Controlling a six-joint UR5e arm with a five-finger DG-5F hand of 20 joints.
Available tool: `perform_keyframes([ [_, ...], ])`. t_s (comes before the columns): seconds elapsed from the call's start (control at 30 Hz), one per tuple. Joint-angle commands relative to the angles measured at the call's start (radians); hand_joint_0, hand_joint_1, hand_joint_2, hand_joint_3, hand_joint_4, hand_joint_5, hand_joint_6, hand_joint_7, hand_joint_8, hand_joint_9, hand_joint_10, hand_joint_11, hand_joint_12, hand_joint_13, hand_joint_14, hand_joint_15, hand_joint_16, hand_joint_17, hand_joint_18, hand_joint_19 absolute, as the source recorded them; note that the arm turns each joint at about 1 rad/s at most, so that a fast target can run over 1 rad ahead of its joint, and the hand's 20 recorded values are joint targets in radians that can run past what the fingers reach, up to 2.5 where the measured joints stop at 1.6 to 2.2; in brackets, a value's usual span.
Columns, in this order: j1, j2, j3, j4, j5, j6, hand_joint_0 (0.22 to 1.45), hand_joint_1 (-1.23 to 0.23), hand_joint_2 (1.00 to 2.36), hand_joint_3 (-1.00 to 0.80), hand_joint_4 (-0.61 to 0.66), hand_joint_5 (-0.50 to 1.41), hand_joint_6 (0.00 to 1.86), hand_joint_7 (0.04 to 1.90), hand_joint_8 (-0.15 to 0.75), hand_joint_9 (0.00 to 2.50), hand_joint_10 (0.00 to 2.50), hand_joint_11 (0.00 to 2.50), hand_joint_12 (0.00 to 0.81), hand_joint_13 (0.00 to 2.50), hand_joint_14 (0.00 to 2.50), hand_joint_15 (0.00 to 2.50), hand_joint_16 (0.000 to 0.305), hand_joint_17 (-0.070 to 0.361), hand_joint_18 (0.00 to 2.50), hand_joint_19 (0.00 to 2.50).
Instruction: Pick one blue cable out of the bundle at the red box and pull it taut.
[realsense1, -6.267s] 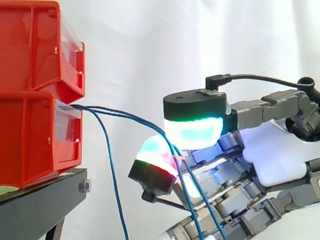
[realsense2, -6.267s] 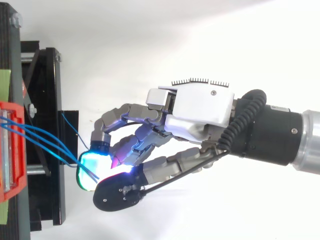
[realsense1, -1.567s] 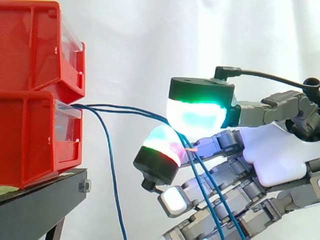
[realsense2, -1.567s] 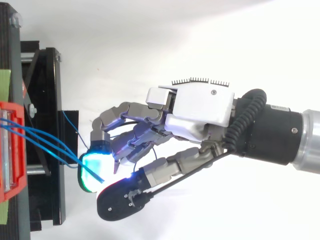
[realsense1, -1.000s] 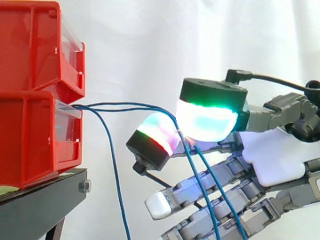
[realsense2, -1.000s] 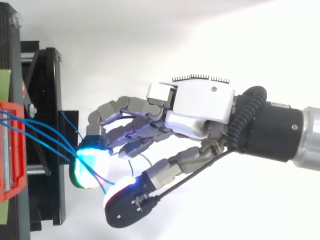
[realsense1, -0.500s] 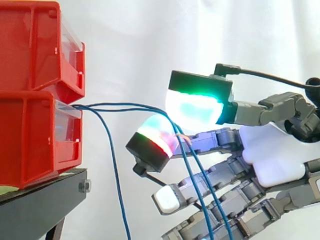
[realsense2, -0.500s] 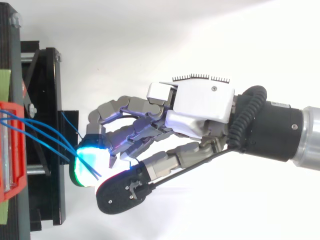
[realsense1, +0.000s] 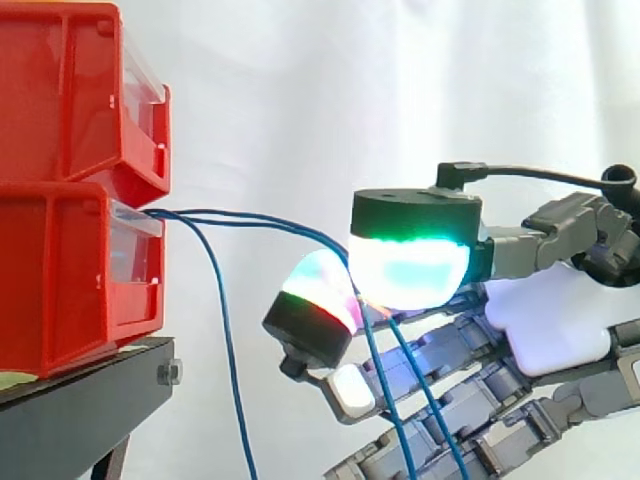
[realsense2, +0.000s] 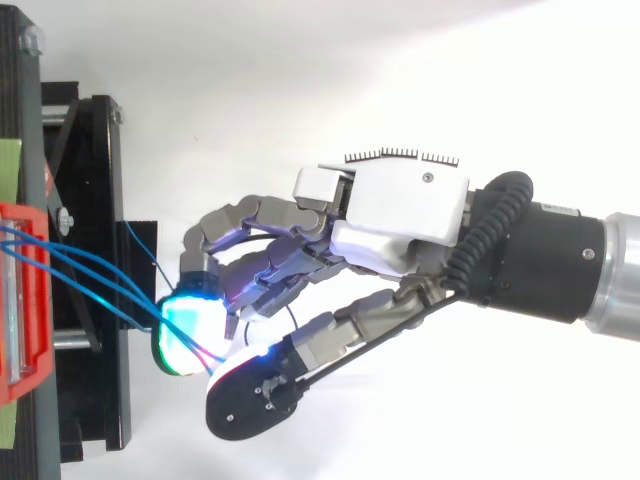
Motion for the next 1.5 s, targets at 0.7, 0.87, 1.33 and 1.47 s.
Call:
perform_keyframes([
  [0.7, 0.0, 0.001, -0.002, 0.003, 0.0, -0.066, 0.58, -0.74, 1.0, -0.5, -0.05, -0.06, 0.76, 1.24, 0.223, 0.97, 0.01, 0.7, 0.379, 0.49, 0.0, 0.13, 0.053, 0.119, 0.61, 0.34],
  [0.87, 0.0, 0.001, -0.002, 0.003, 0.0, -0.066, 0.62, -0.81, 1.0, -0.5, 0.0, -0.1, 0.79, 1.18, 0.248, 0.87, 0.02, 0.75, 0.381, 0.47, 0.0, 0.13, 0.053, 0.119, 0.61, 0.32],
  [1.33, 0.0, 0.001, -0.002, 0.005, 0.0, -0.068, 0.42, -0.83, 1.0, -0.5, 0.16, -0.15, 0.83, 1.05, 0.337, 0.82, 0.01, 0.8, 0.454, 0.43, 0.0, 0.14, 0.066, 0.149, 0.62, 0.29],
  [1.47, 0.0, 0.001, -0.002, 0.005, 0.0, -0.068, 0.4, -0.78, 1.0, -0.5, 0.15, -0.14, 0.83, 1.03, 0.349, 0.83, 0.01, 0.78, 0.465, 0.44, 0.0, 0.14, 0.069, 0.155, 0.63, 0.3],
])
